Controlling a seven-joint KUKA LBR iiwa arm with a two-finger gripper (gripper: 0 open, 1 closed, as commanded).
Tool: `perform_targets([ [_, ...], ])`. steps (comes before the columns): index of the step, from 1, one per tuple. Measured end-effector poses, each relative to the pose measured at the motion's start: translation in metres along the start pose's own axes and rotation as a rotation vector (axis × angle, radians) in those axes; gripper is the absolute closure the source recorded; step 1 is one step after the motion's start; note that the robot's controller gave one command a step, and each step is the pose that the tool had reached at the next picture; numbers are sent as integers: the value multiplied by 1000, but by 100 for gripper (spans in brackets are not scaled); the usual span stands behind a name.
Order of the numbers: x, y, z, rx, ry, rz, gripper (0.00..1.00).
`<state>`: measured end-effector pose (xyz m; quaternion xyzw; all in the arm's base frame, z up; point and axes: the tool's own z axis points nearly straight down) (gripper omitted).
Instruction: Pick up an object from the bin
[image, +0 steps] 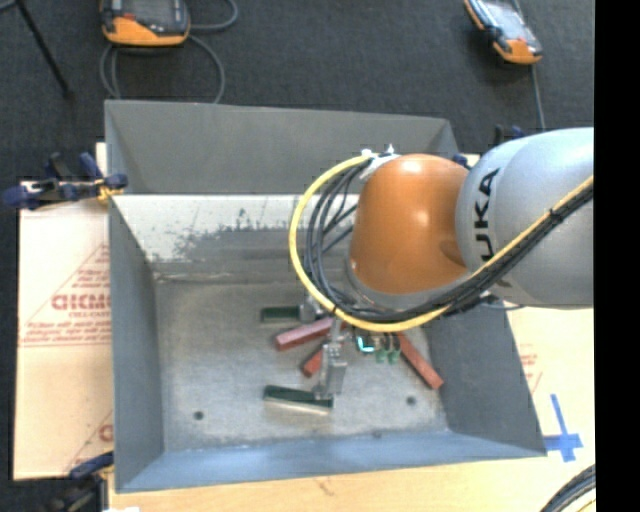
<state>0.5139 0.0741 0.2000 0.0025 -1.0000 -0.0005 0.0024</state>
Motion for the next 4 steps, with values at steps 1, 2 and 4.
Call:
perform_targets([
  [1, -2, 0, -4, -1, -8, 2, 0],
  [2, 2, -2, 42, -1, -11, 105, 0],
  [4, 3, -1, 154, -1, -15, 53, 0],
])
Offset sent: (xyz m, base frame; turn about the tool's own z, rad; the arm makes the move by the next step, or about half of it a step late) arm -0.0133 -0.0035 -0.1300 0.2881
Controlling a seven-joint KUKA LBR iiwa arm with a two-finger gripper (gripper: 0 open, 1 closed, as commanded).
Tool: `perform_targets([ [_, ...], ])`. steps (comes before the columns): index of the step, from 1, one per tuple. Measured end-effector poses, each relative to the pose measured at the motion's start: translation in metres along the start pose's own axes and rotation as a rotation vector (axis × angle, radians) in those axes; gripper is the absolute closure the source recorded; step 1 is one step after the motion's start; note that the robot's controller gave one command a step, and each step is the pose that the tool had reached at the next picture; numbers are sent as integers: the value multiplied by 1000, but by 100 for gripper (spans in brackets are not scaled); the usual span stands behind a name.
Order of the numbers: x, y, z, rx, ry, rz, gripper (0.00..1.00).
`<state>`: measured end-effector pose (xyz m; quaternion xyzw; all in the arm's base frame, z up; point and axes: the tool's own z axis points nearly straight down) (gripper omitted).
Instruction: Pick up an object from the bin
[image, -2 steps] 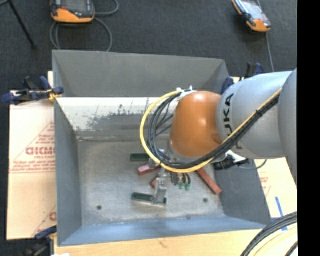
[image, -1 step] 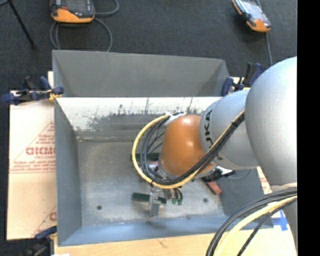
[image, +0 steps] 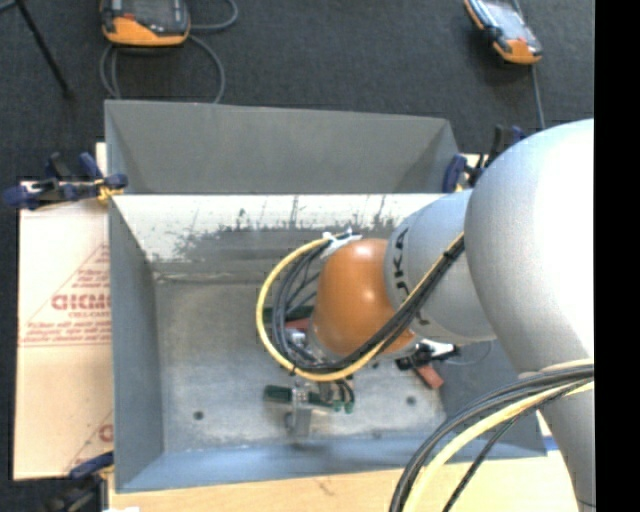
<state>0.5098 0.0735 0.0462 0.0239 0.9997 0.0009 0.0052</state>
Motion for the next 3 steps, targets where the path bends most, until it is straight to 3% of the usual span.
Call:
perform_targets([
  [1, 4, -3, -25, 3, 8, -18, 0],
  [2, 16, -6, -25, 0, 5, 80, 100],
  [3, 16, -6, -25, 0, 5, 81, 100],
])
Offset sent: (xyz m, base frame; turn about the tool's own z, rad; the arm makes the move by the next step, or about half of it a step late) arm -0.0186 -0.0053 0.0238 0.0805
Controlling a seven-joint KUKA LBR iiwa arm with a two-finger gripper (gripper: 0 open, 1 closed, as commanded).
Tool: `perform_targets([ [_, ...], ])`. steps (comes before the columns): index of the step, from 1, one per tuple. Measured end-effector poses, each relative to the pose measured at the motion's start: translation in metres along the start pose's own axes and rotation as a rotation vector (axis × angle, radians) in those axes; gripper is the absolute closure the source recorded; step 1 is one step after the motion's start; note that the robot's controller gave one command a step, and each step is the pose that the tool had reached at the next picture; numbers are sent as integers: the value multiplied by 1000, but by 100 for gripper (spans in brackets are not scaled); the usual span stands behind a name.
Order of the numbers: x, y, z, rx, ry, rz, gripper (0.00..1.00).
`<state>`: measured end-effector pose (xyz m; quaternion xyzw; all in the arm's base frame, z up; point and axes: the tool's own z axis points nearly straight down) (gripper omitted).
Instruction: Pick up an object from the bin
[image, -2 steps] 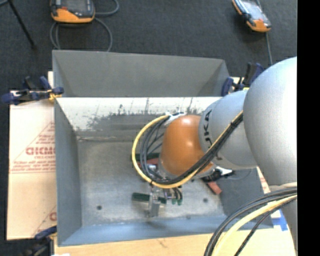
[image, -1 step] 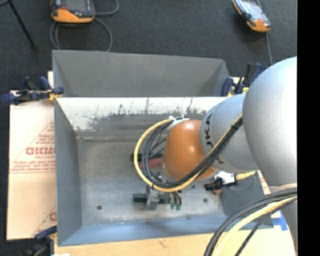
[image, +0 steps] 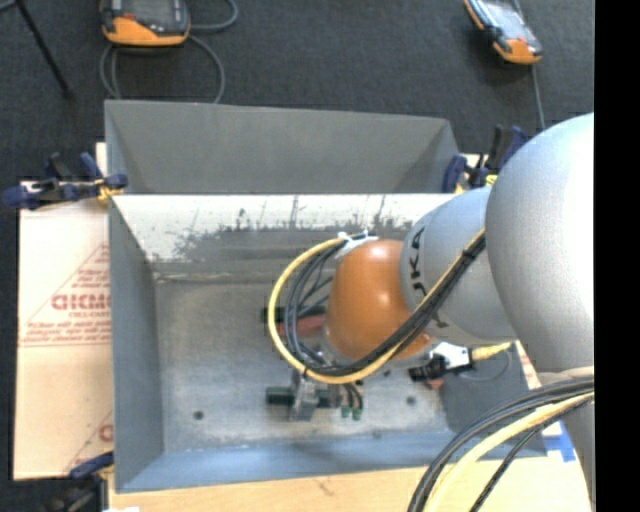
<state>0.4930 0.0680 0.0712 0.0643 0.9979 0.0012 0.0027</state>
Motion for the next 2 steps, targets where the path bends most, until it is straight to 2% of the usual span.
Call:
perform_targets([
  [1, 2, 0, -5, 2, 7, 0, 100],
  [2, 4, -1, -26, 4, 15, 0, 100],
])
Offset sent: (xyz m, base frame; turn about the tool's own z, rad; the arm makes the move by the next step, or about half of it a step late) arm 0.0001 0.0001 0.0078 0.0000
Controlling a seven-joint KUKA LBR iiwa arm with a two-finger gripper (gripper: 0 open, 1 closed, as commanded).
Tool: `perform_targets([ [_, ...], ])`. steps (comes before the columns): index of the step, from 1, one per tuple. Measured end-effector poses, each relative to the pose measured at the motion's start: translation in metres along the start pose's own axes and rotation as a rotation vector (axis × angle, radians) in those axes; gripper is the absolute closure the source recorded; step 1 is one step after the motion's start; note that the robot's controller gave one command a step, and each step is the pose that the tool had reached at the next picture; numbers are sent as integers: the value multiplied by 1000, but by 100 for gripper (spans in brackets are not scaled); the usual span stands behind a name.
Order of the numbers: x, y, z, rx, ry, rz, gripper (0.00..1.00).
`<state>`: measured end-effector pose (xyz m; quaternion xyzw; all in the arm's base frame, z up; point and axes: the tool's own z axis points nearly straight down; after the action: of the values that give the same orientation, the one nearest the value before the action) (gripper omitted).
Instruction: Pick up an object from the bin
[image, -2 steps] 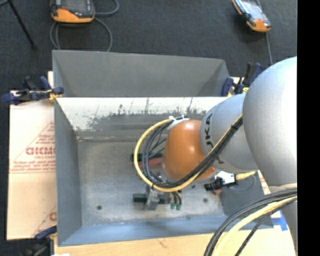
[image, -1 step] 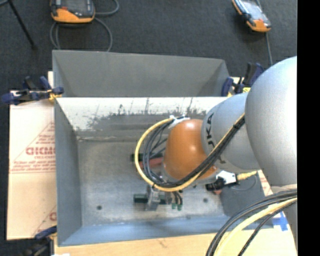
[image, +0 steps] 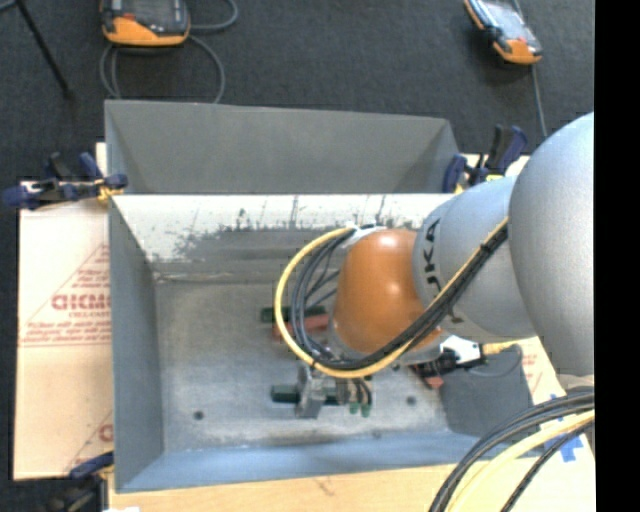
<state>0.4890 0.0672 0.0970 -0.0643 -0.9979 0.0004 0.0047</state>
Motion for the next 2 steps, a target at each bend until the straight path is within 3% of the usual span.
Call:
perform_targets([
  [2, -3, 0, -32, -3, -12, 0, 100],
])
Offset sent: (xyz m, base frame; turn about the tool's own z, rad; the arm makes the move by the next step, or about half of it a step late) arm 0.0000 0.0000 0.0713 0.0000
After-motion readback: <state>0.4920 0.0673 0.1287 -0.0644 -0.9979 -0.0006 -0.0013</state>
